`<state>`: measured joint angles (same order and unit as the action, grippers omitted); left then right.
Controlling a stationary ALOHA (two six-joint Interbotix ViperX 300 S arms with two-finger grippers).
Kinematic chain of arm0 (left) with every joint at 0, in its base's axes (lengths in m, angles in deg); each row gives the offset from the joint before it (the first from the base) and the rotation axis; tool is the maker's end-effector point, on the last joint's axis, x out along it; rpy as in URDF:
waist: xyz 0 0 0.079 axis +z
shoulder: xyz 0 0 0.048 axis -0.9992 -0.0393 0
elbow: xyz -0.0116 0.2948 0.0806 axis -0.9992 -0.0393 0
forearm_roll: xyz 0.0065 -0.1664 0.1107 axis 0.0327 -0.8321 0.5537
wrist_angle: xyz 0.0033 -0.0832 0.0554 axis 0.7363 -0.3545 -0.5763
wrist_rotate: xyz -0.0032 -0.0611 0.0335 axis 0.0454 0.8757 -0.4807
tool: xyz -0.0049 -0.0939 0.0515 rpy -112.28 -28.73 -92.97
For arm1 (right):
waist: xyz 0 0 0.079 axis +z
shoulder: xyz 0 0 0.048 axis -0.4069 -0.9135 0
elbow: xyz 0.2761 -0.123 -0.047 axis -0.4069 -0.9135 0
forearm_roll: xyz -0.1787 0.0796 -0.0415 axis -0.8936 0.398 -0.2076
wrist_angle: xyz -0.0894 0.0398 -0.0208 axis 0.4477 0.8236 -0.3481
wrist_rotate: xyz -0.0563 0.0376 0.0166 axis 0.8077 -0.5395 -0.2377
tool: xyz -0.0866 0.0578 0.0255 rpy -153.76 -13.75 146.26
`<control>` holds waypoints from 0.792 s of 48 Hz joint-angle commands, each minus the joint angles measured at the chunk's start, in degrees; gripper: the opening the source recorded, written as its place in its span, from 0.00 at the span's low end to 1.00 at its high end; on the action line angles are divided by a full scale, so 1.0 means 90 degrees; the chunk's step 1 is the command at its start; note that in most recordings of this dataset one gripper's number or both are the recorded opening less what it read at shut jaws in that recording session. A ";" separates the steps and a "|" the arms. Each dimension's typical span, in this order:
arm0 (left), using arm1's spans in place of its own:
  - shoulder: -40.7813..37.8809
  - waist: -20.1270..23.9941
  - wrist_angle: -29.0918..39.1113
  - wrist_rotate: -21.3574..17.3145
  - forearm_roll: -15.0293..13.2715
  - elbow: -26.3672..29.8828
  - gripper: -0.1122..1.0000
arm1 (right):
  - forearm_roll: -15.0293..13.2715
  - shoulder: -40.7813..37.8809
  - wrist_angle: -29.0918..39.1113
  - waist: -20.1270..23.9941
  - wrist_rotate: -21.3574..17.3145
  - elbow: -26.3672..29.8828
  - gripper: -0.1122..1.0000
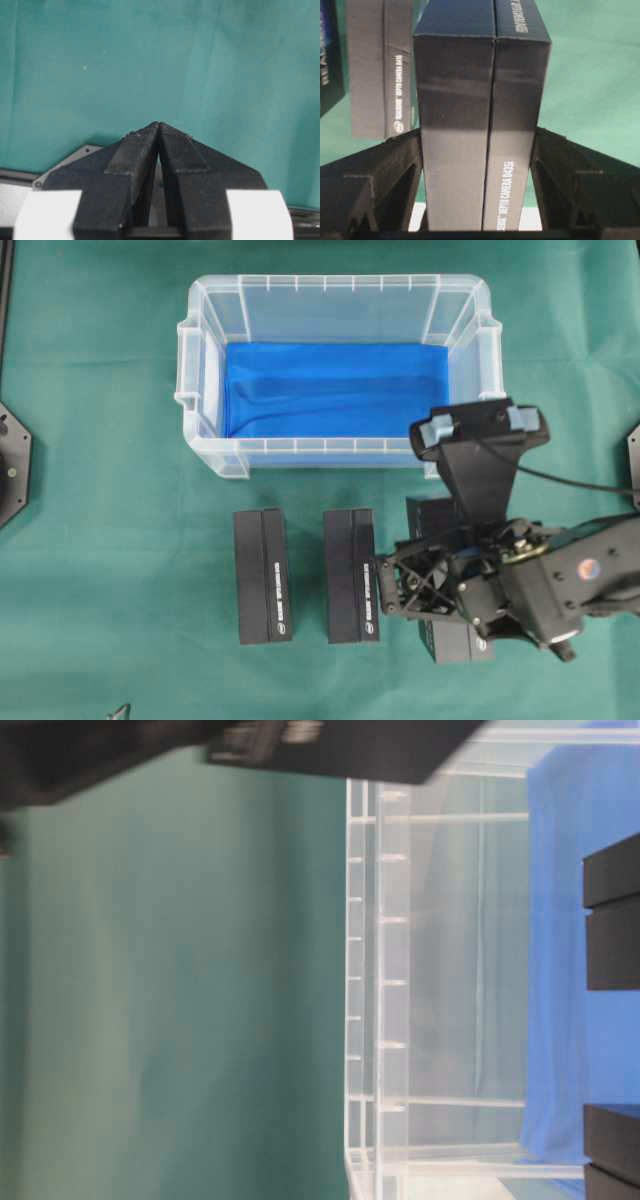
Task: Take the box out of the case with the right arm.
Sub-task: 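Carry the box forward and lower it right of the other boxes, then open the right gripper to release the box on the table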
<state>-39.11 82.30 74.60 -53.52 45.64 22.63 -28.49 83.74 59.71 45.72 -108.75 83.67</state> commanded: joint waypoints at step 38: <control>-0.0039 0.0010 -0.0020 0.0000 0.0020 0.0117 0.12 | 0.0352 0.0127 -0.2402 0.0000 -0.0498 -0.2061 0.69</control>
<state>-39.19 82.30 74.60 -53.52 45.64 22.63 -25.50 83.74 38.35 45.72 -113.14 64.51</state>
